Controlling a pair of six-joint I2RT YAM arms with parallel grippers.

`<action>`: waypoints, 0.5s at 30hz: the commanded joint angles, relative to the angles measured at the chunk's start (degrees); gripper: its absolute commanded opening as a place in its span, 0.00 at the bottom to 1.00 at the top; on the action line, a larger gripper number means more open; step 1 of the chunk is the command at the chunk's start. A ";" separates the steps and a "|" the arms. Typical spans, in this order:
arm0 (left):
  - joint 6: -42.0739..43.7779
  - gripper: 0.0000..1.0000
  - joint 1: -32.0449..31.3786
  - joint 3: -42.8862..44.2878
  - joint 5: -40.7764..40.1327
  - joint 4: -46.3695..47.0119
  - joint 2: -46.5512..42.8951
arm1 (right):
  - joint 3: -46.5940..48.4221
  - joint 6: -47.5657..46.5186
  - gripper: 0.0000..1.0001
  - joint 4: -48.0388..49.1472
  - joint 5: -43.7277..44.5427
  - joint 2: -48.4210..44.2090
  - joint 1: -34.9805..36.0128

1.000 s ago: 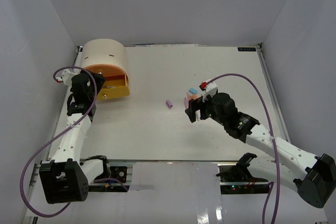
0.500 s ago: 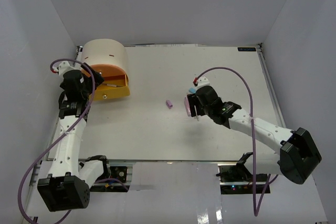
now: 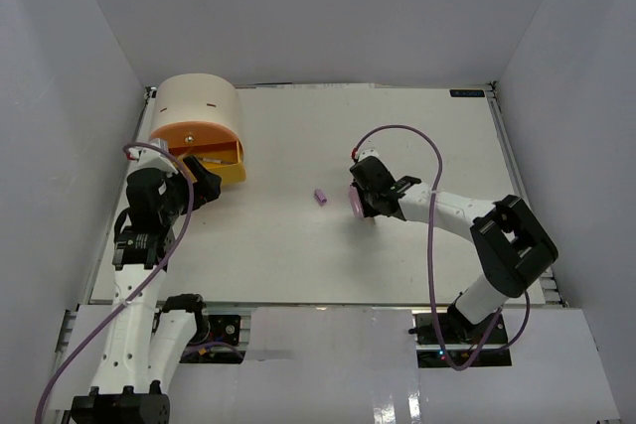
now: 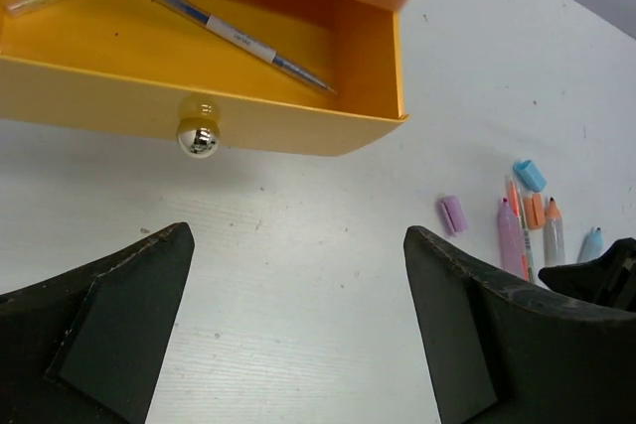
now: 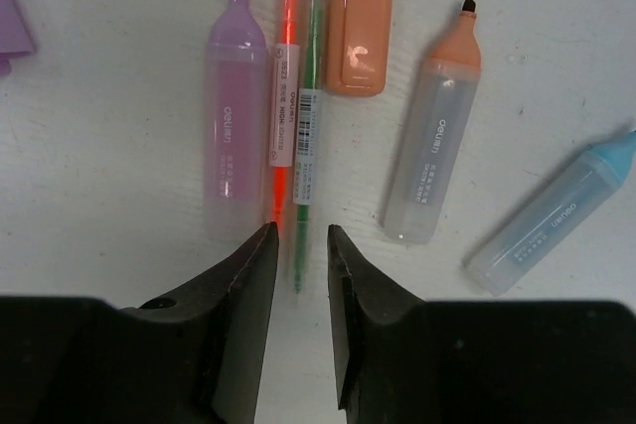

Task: Sort the stationery into containers
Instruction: Pick up the pen from the center of the board.

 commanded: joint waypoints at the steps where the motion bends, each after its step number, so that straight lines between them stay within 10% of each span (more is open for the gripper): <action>1: 1.66 0.98 -0.14 -0.32 2.10 -1.82 -1.57 | 3.36 -0.24 0.32 0.41 1.22 2.37 -1.06; 15: 1.13 0.98 -2.16 -0.68 4.29 -1.91 -1.84 | 5.92 -1.30 0.26 1.55 -2.20 9.05 -3.35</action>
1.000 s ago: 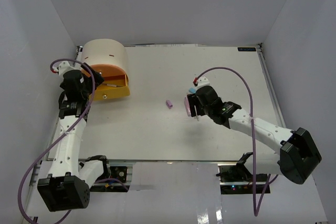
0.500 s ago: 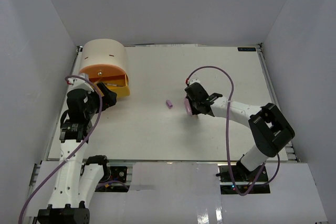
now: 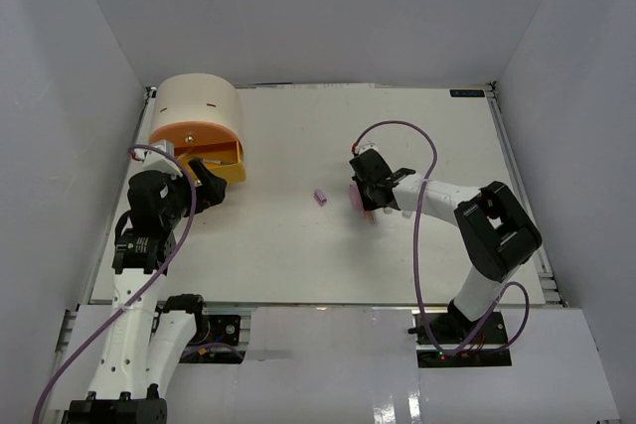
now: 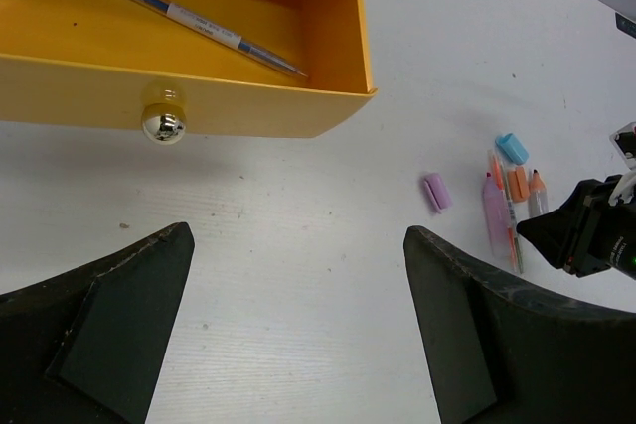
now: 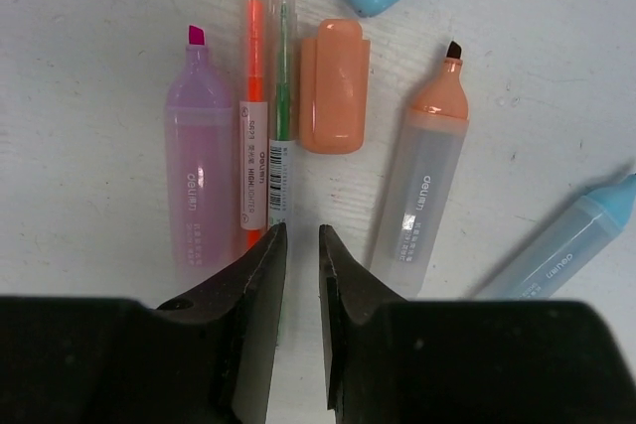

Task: Sort the stationery into containers
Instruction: Pick up the pen from the center of the board.

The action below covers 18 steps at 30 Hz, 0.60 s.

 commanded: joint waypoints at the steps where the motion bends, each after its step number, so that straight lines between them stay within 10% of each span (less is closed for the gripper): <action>1: 0.11 0.98 -0.17 -0.15 2.05 -0.29 -0.27 | 1.44 -0.16 0.26 0.83 -1.27 1.41 -0.31; 18: -0.51 0.98 -0.17 -0.33 3.89 -0.20 0.88 | 1.17 -1.57 0.30 2.06 -3.37 1.23 -0.49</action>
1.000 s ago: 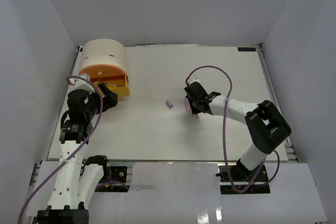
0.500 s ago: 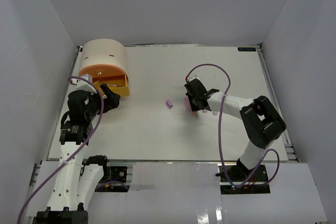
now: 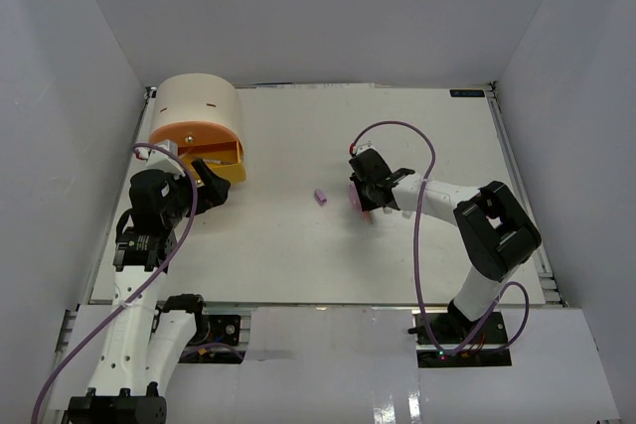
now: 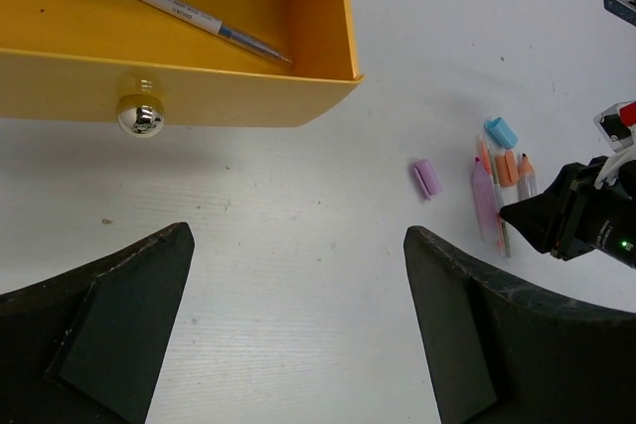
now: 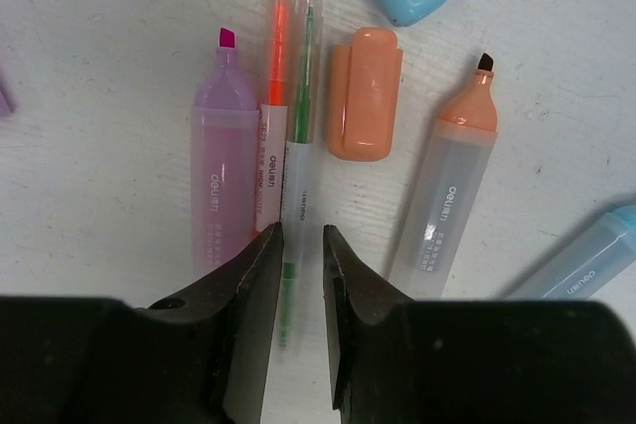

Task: Sort the stationery into containers
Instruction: Pick up the pen from the center of the board, then place the pen in the storage box.

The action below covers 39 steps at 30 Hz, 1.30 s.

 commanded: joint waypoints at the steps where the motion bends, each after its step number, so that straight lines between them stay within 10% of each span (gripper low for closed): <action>1: -0.29 0.98 -0.17 -0.11 1.23 -0.09 0.00 | 0.89 -0.78 0.30 1.10 -0.82 1.40 -0.27; 15: -1.61 0.98 -0.17 1.73 7.55 -0.18 1.67 | 0.18 -1.04 0.16 1.19 -1.61 1.68 -1.32; 27: -13.10 0.98 -1.66 7.62 18.45 2.72 7.21 | -2.18 -3.06 0.09 2.59 -7.66 -16.94 -0.10; 39: -23.84 0.97 -31.79 18.43 -1.03 10.98 23.62 | -7.54 -4.38 0.12 16.21 -29.46 -33.13 4.03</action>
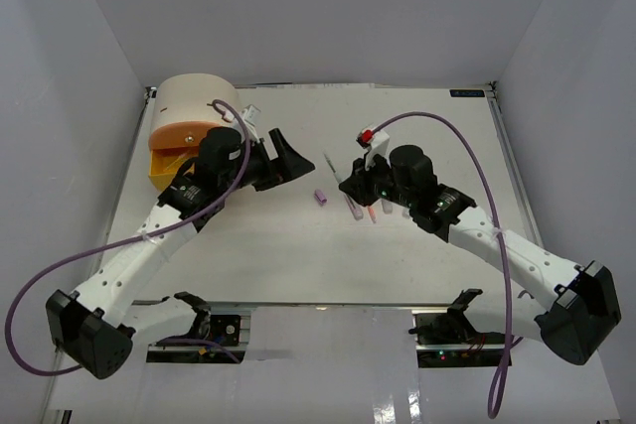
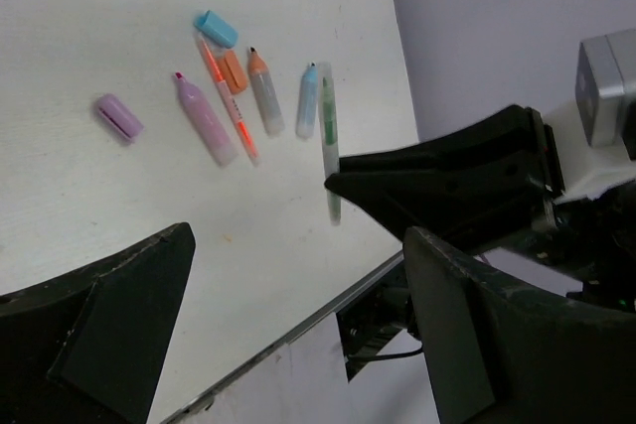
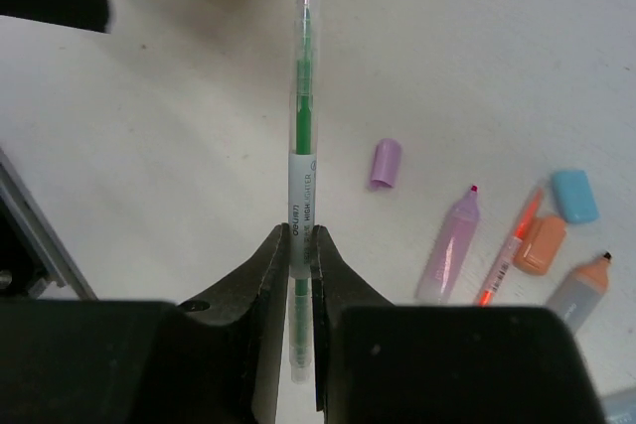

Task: Sort the stationery into containers
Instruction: Place the pen in the storage box.

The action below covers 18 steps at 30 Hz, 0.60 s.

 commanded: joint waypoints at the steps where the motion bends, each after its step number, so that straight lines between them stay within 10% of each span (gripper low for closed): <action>1: -3.84 0.95 -5.60 3.62 -8.42 3.40 3.99 | -1.93 -1.02 0.12 7.06 -7.83 -2.95 0.63; 10: -5.52 0.79 -12.81 9.33 -13.34 6.21 13.92 | -6.15 -0.14 0.13 10.67 -10.83 -7.87 0.89; 18: -5.43 0.32 -15.63 10.04 -14.93 7.97 14.64 | -7.12 -0.14 0.15 10.67 -10.21 -8.66 0.89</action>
